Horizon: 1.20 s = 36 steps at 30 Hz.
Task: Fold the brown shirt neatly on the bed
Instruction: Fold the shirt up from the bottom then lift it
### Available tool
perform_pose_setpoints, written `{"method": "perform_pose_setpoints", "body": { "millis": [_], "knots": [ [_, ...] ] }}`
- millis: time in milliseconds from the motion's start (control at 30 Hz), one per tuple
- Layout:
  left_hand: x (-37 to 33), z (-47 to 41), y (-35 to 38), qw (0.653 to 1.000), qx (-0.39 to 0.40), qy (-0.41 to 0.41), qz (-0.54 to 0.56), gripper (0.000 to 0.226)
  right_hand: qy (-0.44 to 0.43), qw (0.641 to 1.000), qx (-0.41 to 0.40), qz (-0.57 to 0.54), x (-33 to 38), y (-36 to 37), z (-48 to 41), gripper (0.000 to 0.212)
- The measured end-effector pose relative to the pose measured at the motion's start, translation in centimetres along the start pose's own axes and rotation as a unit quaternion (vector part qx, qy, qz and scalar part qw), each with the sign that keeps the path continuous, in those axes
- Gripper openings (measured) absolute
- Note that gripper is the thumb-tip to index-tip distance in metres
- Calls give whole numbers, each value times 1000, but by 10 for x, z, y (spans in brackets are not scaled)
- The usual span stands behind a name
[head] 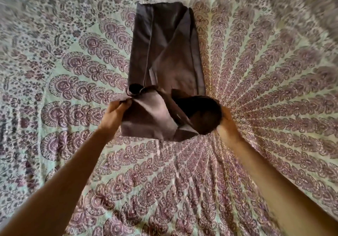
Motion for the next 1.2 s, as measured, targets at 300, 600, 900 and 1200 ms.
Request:
{"method": "perform_pose_setpoints", "body": {
  "millis": [300,600,900,1200],
  "knots": [
    [3,-134,-12,990,-118,-73,-4,15,142,981,-127,45,-20,-32,-148,36],
    [11,-175,-15,973,-190,-67,-109,30,99,970,-158,153,-41,-39,-187,24],
    [-1,-189,-24,913,-231,-65,-330,31,-80,831,-239,495,-46,-33,-196,32],
    [-12,-164,39,837,-169,106,-510,54,-180,767,-133,601,-43,5,-167,52]
  ]
}}
Point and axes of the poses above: each hand's wrist, its own z-axis away from the middle knuckle, its own y-axis out of the palm, x = y × z, the point moved 5 cm from there along -z, towards the middle knuckle, and after that the axes turned 3 degrees about x, right-handed, at the moved point
